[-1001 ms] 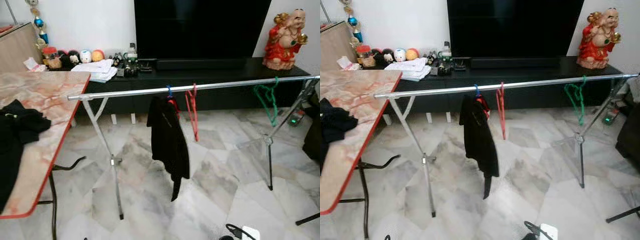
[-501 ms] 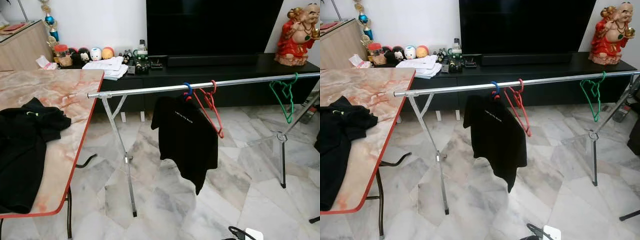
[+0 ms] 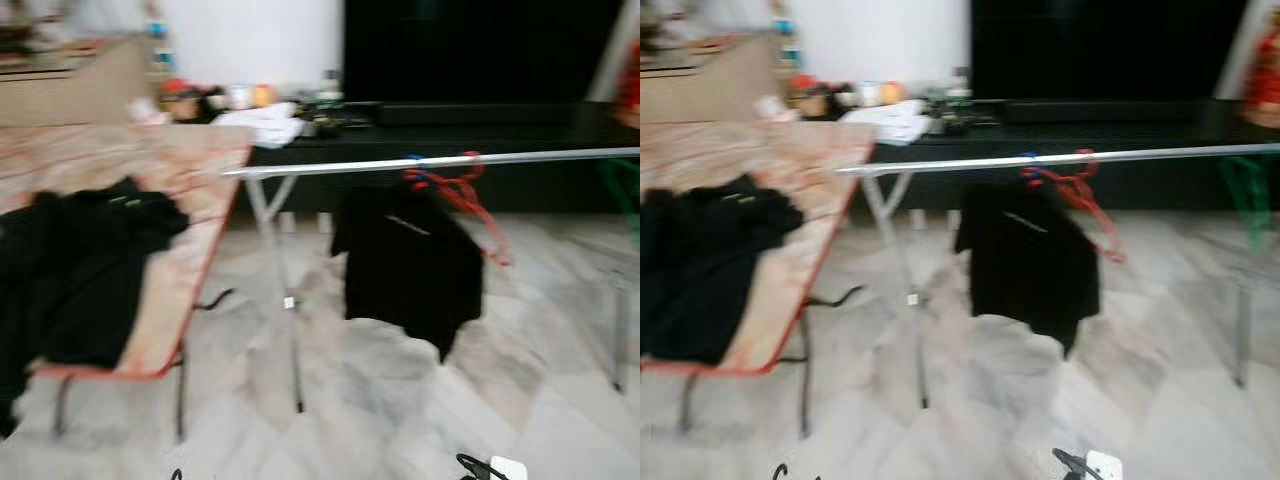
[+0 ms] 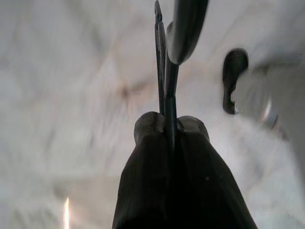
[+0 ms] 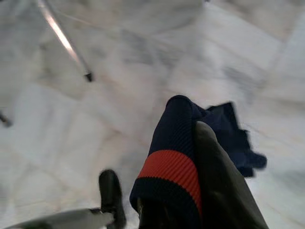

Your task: Hang hanger

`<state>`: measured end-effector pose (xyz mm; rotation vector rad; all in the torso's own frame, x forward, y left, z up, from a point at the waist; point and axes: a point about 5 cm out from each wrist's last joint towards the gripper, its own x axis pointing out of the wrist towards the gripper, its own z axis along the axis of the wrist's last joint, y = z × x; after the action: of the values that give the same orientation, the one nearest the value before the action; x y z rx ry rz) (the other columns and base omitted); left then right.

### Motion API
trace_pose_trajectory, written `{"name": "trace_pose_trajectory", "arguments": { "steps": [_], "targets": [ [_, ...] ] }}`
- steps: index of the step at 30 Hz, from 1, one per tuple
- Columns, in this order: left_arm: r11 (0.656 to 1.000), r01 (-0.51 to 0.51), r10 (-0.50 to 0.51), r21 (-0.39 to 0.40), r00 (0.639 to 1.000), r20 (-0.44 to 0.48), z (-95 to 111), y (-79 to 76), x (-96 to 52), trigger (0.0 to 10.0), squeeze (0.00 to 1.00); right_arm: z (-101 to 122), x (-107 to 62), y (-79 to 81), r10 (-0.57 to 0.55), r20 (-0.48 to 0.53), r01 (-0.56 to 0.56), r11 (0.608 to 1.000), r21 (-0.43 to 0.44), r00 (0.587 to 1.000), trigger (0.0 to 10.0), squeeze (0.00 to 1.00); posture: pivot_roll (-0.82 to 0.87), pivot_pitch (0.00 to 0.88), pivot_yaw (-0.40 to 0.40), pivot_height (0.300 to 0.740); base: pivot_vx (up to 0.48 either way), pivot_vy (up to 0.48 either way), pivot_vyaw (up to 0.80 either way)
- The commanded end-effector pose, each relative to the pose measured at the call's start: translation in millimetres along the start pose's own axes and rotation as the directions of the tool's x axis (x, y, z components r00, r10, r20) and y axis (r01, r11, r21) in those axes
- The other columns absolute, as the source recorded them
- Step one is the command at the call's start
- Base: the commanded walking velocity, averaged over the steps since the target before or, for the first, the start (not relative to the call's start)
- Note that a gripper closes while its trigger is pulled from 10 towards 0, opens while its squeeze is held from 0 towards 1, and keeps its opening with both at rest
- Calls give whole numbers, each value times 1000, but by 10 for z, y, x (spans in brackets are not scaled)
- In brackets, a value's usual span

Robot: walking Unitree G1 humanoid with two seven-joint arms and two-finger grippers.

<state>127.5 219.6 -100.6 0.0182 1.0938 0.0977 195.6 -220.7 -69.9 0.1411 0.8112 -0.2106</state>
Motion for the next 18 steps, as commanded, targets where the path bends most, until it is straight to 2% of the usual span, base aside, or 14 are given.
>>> {"name": "trace_pose_trajectory", "arguments": {
  "steps": [1,12,18],
  "targets": [
    [1000,3,-3,30,1000,3,25,24,1,10000,0,-71,-18,5,-5,-11,6,1000,21,1000,10000,0,-5,0,111,740,-266,0,0],
    [999,3,-3,41,1000,5,33,64,-4,10000,0,-83,-17,56,4,-9,-3,1000,30,1000,10000,0,-1,0,125,740,-272,0,0],
    [1000,8,-8,16,1000,14,29,36,-2,10000,0,-75,-19,30,7,-6,-7,1000,27,1000,10000,0,19,0,95,740,-271,0,0]
  ]
}}
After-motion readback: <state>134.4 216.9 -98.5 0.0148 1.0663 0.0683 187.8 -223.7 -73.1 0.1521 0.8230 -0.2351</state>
